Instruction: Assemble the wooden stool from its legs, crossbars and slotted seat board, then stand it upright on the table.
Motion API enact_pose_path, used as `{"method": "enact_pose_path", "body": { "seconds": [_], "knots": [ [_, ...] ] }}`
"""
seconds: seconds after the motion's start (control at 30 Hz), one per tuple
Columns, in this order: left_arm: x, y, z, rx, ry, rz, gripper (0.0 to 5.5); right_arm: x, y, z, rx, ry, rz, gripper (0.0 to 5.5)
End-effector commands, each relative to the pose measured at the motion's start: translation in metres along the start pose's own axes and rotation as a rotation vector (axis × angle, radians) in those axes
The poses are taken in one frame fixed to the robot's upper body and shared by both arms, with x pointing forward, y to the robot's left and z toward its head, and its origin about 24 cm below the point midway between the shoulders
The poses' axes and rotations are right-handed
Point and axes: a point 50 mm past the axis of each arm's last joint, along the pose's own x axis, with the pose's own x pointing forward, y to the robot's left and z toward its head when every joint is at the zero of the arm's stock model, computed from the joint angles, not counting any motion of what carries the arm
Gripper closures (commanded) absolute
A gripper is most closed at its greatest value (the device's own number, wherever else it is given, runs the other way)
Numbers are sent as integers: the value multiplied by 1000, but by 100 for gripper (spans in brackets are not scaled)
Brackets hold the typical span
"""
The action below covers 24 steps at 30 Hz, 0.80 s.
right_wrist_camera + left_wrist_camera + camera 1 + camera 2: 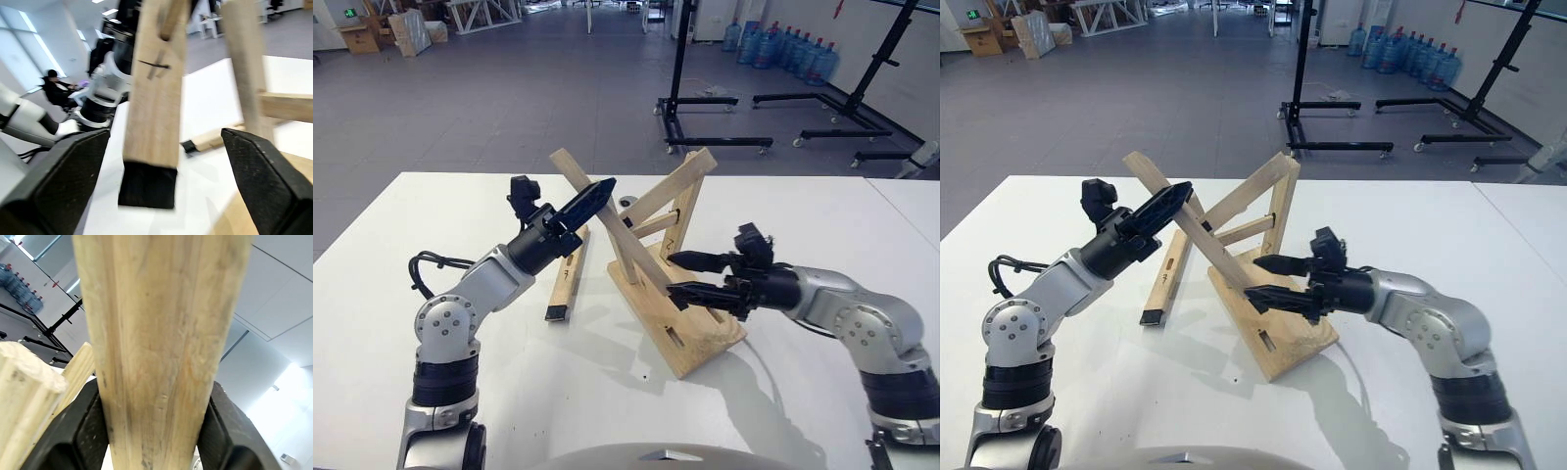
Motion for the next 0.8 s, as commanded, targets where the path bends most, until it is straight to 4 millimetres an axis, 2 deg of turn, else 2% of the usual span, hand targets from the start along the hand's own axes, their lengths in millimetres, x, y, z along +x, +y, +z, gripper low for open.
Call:
{"method": "enact_pose_path", "body": {
  "seconds": [0.03, 0.1, 0.17, 0.23, 0.37, 0.47, 0.6, 0.7, 0.8],
  "knots": [
    [-12, -7, 10, 58, -11, 15, 336, -51, -19, 20, -171, 120, -261, 62],
    [-19, -9, 12, 81, -4, 30, 336, -72, -34, 26, -293, 270, -434, 37],
    [-23, -11, 14, 110, -2, 42, 336, -83, -52, 23, -413, 449, -598, 11],
    [-25, -13, 15, 141, 1, 49, 336, -89, -70, 16, -512, 595, -715, 10],
    [-22, -18, 10, 181, 35, 21, 336, -80, -85, -26, -583, 820, -639, 10],
    [-21, -19, 12, 200, 28, 17, 336, -78, -76, -52, -528, 885, -493, 10],
    [-25, -18, 14, 226, 8, 32, 336, -72, -62, -74, -460, 897, -343, 10],
    [-26, -17, 15, 284, 6, 58, 336, -46, -48, -81, -426, 807, -242, 10],
    [-27, -15, 21, 336, 10, 75, 336, -21, -41, -85, -418, 730, -214, 10]
  ]
}}
